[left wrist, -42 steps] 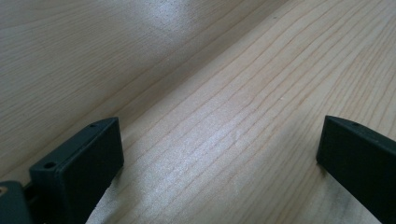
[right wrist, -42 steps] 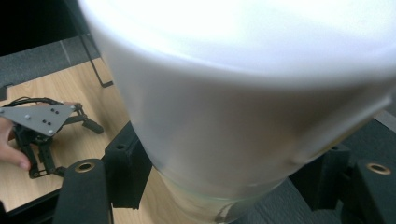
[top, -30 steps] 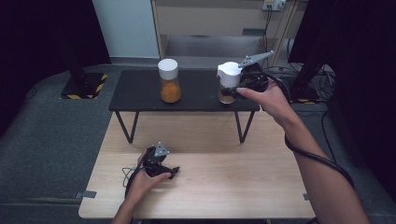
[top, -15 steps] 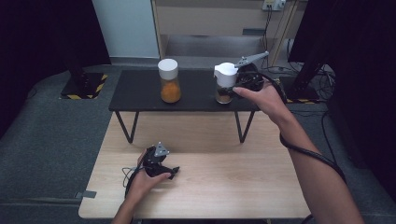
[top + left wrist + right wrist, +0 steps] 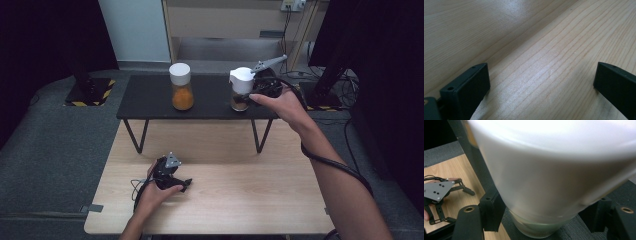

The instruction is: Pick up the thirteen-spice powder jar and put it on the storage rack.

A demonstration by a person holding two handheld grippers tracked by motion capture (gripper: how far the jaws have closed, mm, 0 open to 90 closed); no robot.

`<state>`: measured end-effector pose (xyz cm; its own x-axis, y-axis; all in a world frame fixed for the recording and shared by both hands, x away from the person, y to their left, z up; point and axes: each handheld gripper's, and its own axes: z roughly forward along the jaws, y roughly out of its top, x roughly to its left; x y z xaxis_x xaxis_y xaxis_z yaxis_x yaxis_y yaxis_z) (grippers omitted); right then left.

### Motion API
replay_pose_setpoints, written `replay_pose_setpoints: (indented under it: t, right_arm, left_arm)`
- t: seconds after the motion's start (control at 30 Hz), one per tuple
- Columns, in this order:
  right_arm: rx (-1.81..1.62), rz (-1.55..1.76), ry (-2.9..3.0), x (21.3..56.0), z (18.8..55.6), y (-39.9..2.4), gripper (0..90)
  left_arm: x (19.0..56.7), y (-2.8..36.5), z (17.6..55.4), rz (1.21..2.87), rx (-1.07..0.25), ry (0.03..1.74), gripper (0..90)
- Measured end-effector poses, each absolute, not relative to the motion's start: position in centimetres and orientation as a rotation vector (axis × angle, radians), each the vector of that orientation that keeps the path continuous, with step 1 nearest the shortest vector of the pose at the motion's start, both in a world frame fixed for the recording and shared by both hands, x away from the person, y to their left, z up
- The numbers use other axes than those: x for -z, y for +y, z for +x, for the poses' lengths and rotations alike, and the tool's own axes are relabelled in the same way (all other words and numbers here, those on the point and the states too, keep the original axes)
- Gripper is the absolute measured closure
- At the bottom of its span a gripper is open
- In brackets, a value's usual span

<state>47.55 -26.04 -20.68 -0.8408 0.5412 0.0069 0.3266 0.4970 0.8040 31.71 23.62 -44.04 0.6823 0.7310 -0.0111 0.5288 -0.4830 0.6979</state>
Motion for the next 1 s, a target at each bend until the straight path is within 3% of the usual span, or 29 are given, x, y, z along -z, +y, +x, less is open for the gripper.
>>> replay_pose_setpoints:
  t: [0.17,0.5,1.0]
  right_arm:
    - [-1.265,0.742,2.496,20.7,47.5,-26.1,29.7]
    - [-1.254,0.729,2.455,20.3,46.1,-27.0,7.4]
    - [-1.239,0.750,2.435,20.1,43.6,-28.8,6.4]
  left_arm:
    - [44.0,23.6,31.7,2.201,-0.377,0.962,0.0]
    - [44.0,23.6,31.7,2.201,-0.376,0.962,0.0]
    - [44.0,23.6,31.9,2.203,-0.375,0.956,0.0]
